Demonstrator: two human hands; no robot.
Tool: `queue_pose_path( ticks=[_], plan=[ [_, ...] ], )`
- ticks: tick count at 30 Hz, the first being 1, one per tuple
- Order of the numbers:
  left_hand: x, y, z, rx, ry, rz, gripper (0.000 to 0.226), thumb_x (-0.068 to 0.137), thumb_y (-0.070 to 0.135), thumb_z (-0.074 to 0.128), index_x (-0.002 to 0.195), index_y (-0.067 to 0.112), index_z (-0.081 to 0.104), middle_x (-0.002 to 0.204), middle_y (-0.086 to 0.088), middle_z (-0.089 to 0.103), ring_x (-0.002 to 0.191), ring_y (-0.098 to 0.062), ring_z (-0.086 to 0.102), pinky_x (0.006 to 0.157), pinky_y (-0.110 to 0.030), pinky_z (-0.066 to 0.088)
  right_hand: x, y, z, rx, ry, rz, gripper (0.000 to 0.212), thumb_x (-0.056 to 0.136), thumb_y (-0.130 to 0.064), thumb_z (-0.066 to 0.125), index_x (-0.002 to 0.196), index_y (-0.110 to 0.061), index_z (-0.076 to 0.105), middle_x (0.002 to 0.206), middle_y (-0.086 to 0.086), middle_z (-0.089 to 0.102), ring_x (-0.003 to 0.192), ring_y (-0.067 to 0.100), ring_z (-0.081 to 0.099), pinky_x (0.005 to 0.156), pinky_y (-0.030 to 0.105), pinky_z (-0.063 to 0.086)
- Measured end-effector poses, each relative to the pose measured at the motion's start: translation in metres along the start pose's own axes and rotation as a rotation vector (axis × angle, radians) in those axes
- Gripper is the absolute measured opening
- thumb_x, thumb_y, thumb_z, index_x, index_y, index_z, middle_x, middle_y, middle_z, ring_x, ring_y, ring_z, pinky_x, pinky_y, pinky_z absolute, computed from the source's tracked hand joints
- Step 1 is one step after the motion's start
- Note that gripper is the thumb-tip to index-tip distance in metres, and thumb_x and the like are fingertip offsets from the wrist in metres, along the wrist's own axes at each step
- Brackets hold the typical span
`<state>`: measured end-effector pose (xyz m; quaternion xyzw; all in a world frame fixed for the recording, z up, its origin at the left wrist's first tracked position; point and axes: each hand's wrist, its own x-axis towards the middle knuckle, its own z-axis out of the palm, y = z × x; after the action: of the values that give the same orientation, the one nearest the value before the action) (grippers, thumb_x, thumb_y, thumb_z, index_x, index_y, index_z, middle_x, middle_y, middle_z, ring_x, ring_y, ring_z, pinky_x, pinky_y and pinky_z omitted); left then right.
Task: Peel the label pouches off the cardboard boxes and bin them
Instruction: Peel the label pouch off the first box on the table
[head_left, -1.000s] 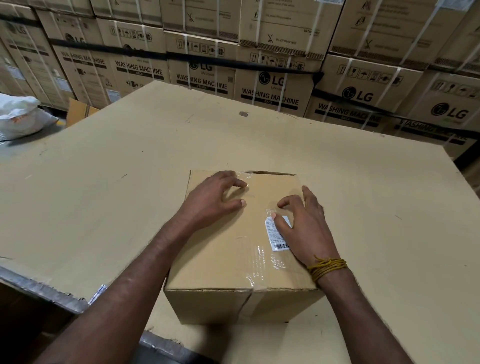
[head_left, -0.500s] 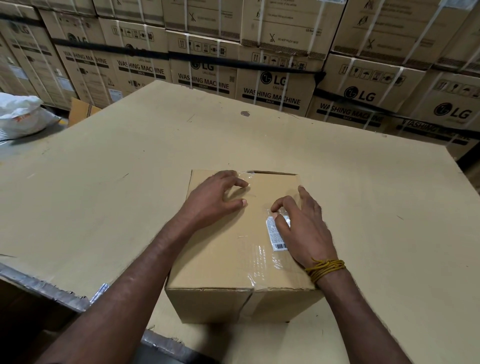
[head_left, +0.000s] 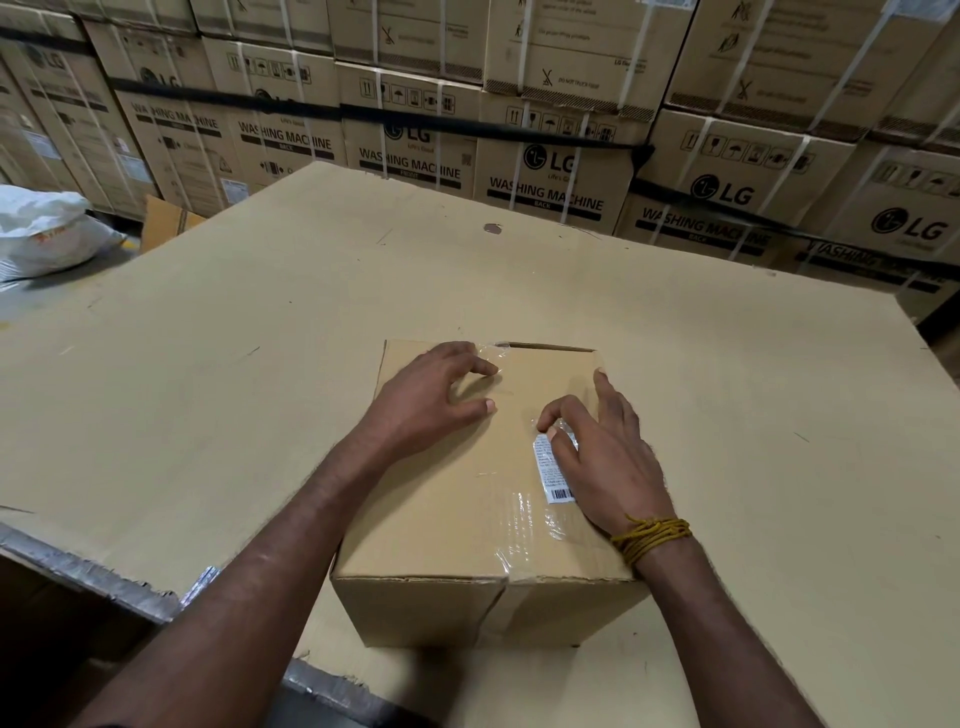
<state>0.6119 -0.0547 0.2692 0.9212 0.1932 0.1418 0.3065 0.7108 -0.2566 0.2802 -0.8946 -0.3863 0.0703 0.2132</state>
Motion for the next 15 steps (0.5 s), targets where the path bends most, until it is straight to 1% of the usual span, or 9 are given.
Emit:
queue_pose_path(
  ticks=[3,5,8,12,15],
  plan=[
    [0.0000,0.0001,0.0000,-0.001,0.002,0.003,0.041,0.088,0.039,0.071,0.128,0.035,0.062,0.149,0.012,0.044,0.133,-0.006,0.045,0.101,-0.026,0.039,0.0007,0.0005,0.0000,-0.019,-0.012,-0.017,0.024,0.104,-0.033,0.038,0.123,-0.045,0.047,0.165,-0.003,-0.002,0.152,0.020,0.003,0.107,0.047,0.034],
    [-0.0004,0.0000,-0.0001,-0.009,0.001,-0.001,0.041,0.088,0.039,0.071,0.127,0.036,0.062,0.149,0.012,0.044,0.132,-0.006,0.045,0.102,-0.028,0.040,0.0006,0.0004,-0.0009,-0.006,-0.015,-0.012,0.023,0.104,-0.032,0.038,0.121,-0.044,0.048,0.165,-0.004,-0.001,0.152,0.018,0.003,0.107,0.047,0.033],
    [-0.0008,0.0002,-0.0006,-0.009,0.003,-0.003,0.041,0.088,0.039,0.071,0.127,0.035,0.063,0.149,0.013,0.044,0.131,-0.006,0.046,0.101,-0.028,0.041,-0.0005,0.0003,-0.0009,0.007,-0.007,-0.005,0.019,0.103,-0.029,0.039,0.114,-0.041,0.049,0.165,-0.003,0.001,0.152,0.016,0.002,0.106,0.046,0.034],
    [-0.0010,0.0016,-0.0007,-0.013,0.003,-0.004,0.041,0.088,0.038,0.072,0.128,0.035,0.063,0.149,0.012,0.044,0.131,-0.006,0.046,0.099,-0.025,0.040,0.0009,0.0015,0.0004,-0.019,-0.013,-0.023,0.027,0.104,-0.032,0.037,0.127,-0.045,0.045,0.165,-0.002,-0.001,0.152,0.017,0.001,0.108,0.046,0.033],
    [-0.0008,0.0019,-0.0007,-0.013,0.004,-0.004,0.041,0.088,0.038,0.071,0.128,0.035,0.063,0.149,0.012,0.044,0.131,-0.006,0.046,0.099,-0.025,0.039,0.0019,0.0009,-0.0001,-0.002,-0.011,-0.016,0.023,0.104,-0.032,0.038,0.122,-0.043,0.047,0.165,-0.002,0.002,0.152,0.014,0.001,0.107,0.045,0.033]
  ],
)
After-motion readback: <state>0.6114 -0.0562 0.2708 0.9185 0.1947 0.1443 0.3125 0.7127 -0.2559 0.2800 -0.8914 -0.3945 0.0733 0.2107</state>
